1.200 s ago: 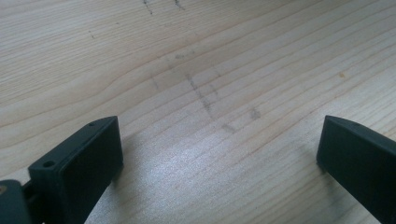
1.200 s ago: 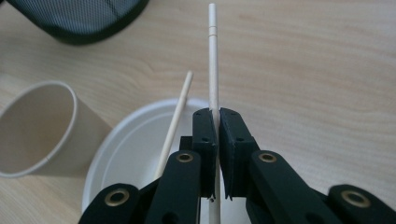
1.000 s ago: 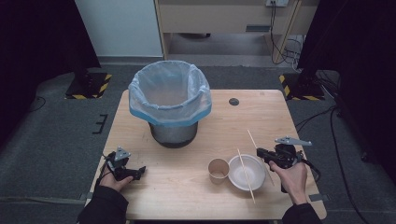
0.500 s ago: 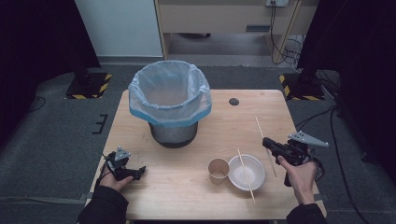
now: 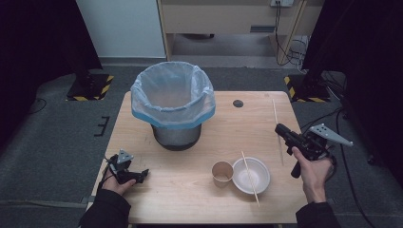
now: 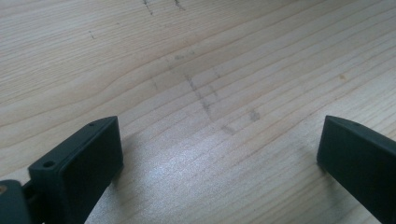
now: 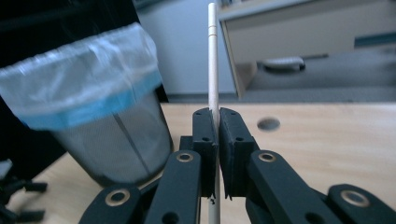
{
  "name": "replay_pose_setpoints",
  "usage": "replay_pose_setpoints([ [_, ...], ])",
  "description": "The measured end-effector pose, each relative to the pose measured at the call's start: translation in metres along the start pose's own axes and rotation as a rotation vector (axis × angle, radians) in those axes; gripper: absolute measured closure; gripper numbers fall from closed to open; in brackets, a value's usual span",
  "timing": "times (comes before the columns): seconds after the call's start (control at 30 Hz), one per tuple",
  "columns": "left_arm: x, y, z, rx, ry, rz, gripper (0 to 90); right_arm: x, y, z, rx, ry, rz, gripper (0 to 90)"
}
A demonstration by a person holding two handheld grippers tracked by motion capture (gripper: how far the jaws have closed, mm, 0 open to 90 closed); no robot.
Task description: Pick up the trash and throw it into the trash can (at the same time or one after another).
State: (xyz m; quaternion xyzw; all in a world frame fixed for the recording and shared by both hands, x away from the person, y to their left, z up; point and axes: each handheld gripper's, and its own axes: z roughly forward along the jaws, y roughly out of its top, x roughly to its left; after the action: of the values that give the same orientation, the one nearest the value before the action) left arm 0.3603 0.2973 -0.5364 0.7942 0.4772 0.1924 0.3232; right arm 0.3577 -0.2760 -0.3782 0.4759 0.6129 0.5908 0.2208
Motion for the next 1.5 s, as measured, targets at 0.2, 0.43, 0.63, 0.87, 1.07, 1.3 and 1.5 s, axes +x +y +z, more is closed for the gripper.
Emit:
replay_pose_setpoints([
  [0.2, 0.0, 0.0, 0.0, 0.0, 0.001, -0.001, 0.0, 0.008, 0.019, 0.005, -0.07, 0.03, -0.013, 86.0],
  [0.43, 0.0, 0.0, 0.0, -0.001, 0.001, -0.001, 0.0, 0.018, 0.038, 0.013, -0.119, 0.052, -0.032, 86.0],
  [0.63, 0.0, 0.0, 0.0, -0.001, 0.001, -0.002, 0.0, 0.029, 0.056, 0.019, -0.157, 0.061, -0.054, 86.0],
  [0.87, 0.0, 0.0, 0.0, 0.0, 0.001, 0.0, 0.0, 0.042, 0.072, 0.027, -0.199, 0.073, -0.076, 86.0],
  [1.07, 0.0, 0.0, 0.0, 0.0, 0.001, -0.001, 0.0, 0.053, 0.086, 0.036, -0.219, 0.086, -0.092, 86.0],
  [1.3, 0.0, 0.0, 0.0, 0.0, 0.001, -0.001, 0.0, 0.067, 0.105, 0.046, -0.237, 0.1, -0.126, 86.0],
  [1.5, 0.0, 0.0, 0.0, -0.001, 0.001, -0.002, 0.0, 0.076, 0.116, 0.053, -0.247, 0.113, -0.135, 86.0],
])
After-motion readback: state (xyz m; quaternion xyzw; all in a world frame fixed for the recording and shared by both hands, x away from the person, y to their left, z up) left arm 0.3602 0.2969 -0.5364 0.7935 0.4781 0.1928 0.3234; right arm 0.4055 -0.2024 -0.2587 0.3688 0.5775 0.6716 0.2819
